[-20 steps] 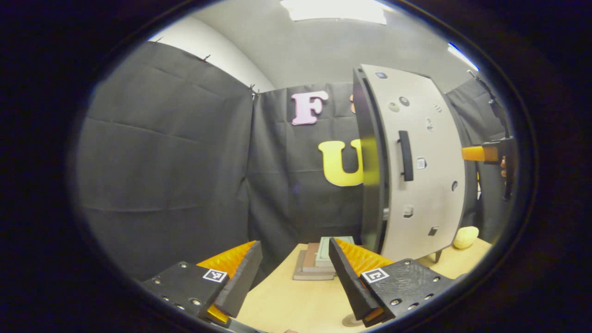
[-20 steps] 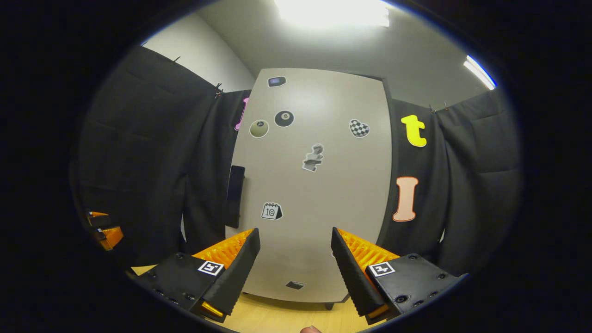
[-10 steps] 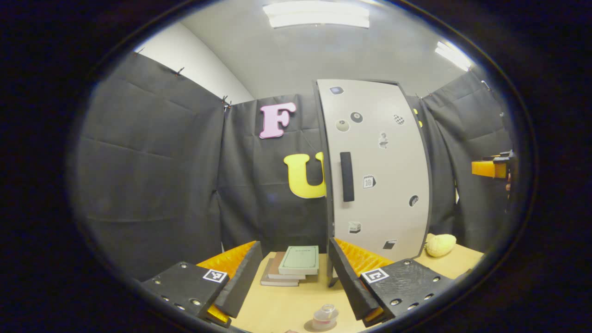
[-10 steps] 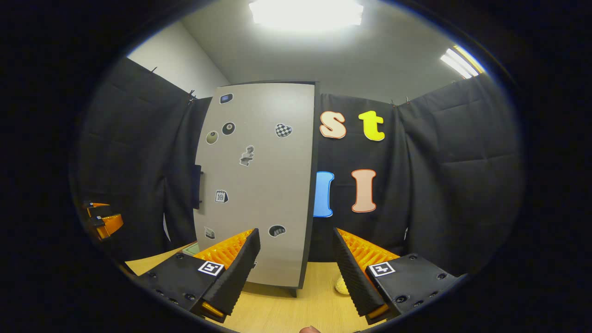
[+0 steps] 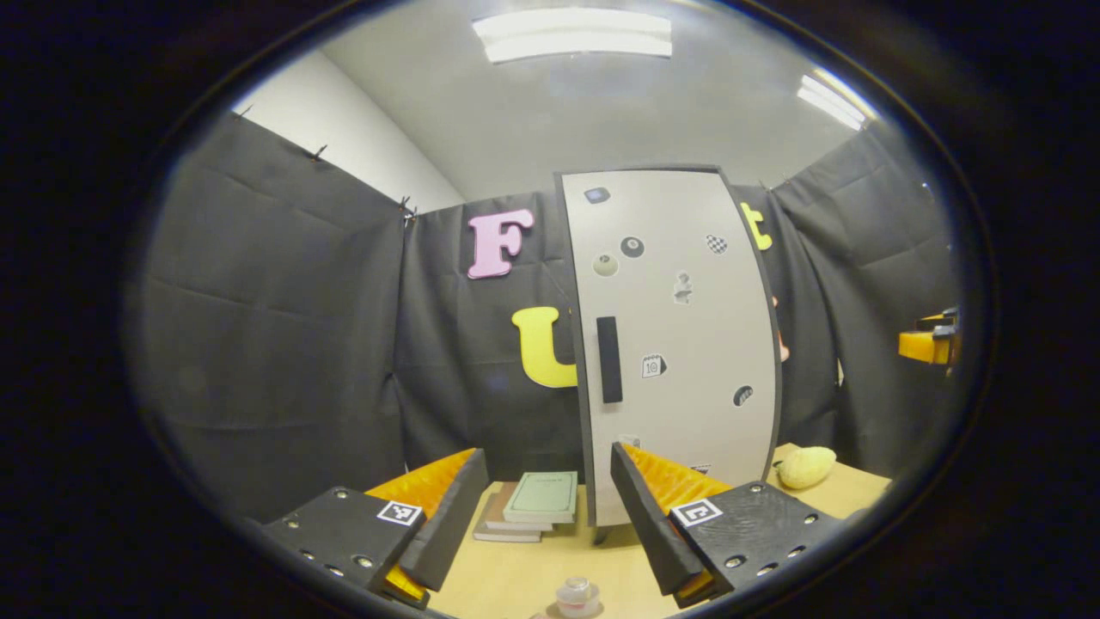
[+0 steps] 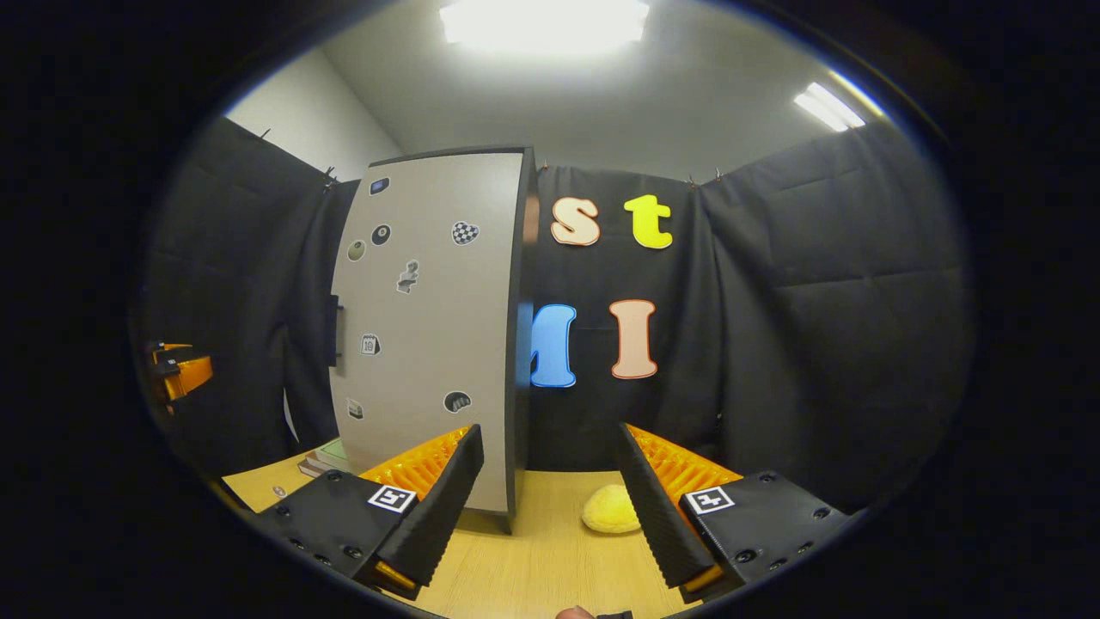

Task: Open the cabinet door with the right hand, grasp the bottle in the cabinet with the left hand and place it on the coaster, then close the cabinet door with the right hand.

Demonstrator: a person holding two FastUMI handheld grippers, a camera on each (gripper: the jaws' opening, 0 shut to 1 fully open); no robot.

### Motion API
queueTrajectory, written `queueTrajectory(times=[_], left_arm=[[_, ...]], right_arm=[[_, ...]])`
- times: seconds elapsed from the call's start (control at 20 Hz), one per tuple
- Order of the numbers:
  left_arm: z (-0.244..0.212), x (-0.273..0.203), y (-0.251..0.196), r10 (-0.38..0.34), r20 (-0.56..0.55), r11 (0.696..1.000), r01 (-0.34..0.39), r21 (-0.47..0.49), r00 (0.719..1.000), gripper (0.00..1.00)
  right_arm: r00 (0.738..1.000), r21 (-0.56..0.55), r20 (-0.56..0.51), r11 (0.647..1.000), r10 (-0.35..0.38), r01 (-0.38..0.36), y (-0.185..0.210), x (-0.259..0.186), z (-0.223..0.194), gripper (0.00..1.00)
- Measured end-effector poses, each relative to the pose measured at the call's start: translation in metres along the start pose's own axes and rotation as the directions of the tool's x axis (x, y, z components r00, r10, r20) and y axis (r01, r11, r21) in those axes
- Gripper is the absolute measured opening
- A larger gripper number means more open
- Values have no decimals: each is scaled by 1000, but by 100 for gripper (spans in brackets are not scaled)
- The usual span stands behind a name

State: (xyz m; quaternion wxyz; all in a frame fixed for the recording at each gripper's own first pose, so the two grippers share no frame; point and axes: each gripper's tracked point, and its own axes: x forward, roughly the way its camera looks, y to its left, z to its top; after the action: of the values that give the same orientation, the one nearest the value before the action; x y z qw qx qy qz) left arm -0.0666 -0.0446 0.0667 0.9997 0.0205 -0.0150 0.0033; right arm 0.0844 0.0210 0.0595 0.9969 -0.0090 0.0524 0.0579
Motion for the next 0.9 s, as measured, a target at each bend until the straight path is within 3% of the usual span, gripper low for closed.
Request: queueTrajectory(times=[0.1, 0.9], left_arm=[[0, 6, 2, -8, -7, 1000, 8, 6, 1000, 87], [-11, 11, 34, -2, -23, 1000, 2, -18, 1000, 89]], right_arm=[[999, 2, -2, 999, -37, 37, -5, -1, -1, 97], [999, 9, 18, 999, -45, 45, 22, -13, 11, 98]])
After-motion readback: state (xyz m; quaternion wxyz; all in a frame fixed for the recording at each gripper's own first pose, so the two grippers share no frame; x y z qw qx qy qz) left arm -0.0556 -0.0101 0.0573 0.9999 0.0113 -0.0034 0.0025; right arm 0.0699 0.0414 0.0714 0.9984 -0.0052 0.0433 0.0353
